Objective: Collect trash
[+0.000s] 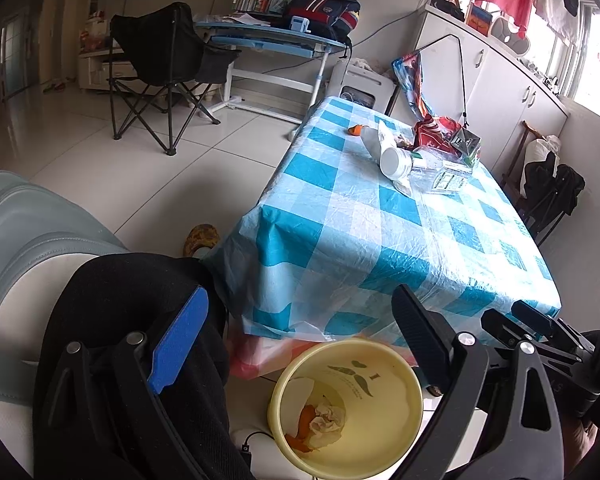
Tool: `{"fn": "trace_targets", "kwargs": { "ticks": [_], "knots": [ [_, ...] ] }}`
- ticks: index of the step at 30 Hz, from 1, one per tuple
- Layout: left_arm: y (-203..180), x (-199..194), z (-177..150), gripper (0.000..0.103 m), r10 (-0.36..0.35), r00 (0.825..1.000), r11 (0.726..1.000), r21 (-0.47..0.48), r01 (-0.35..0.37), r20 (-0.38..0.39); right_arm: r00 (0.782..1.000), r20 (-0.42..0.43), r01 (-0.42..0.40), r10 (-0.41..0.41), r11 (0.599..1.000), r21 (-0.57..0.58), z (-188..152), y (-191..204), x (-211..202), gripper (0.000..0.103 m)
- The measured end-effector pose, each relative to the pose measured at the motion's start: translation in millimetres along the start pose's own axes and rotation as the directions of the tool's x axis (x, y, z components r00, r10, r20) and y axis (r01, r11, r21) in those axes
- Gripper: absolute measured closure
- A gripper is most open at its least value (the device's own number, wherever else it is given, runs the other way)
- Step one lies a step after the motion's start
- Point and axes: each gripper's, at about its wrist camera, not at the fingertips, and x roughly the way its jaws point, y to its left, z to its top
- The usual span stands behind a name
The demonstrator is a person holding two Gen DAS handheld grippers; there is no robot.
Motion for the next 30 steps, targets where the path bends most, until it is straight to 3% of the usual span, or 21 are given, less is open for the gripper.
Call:
{"fn": "trace_targets", "kwargs": {
  "ticks": [3,6,9,13,16,20,23,26,30],
  "knots": [
    [1.4,-3.5,0.1,0.013,-0.003,1.0,1.0,-0.002,0.003,0.007,0.998,-0.007,-0.061,0.062,0.995,0.084,7.5,-8.6,2.3,0.027],
    [0.6,-3.0,-0.1,0.013,-0.008,1.0,1.0,0.001,0.008,0.007,0.989,0.01,-0.144,0.145,0.963,0.23,22.8,-23.5,8.0,0.027],
    [-0.1,1.2,0.3,0.013,-0.016,1.0,1.0,0.001,0.016,-0.005,0.972,0.042,-0.23,0.232,0.892,0.39,42.5,-34.3,27.3,0.027],
    [3.7,6.8,1.5,0.013,-0.026,1.0,1.0,-0.016,0.025,-0.018,0.946,0.08,-0.308,0.313,0.799,0.517,73.8,-33.7,63.5,0.027],
    [11.9,11.3,2.6,0.013,-0.034,0.999,0.998,-0.051,0.033,-0.03,0.939,0.096,-0.319,0.331,0.728,0.607,92.3,-33.7,93.1,0.027],
    [18.1,16.0,4.4,0.013,-0.048,0.998,0.996,-0.083,0.044,-0.037,0.951,0.115,-0.284,0.287,0.668,0.688,115.5,-31.3,121.9,0.027],
    [18.1,18.1,5.3,0.012,-0.055,0.998,0.995,-0.08,0.052,-0.036,0.982,0.068,-0.17,0.178,0.653,0.738,130.6,-29.1,137.8,0.027],
    [18.5,18.9,7.4,0.011,-0.065,0.997,0.995,-0.081,0.062,-0.032,0.998,0.021,-0.057,0.063,0.656,0.752,143.4,-22.5,149.0,0.026],
    [21.4,19.6,10.0,0.01,-0.074,0.997,0.993,-0.088,0.072,-0.026,0.999,-0.015,0.033,-0.032,0.709,0.704,152.2,-15.0,154.1,0.024]
  ]
}}
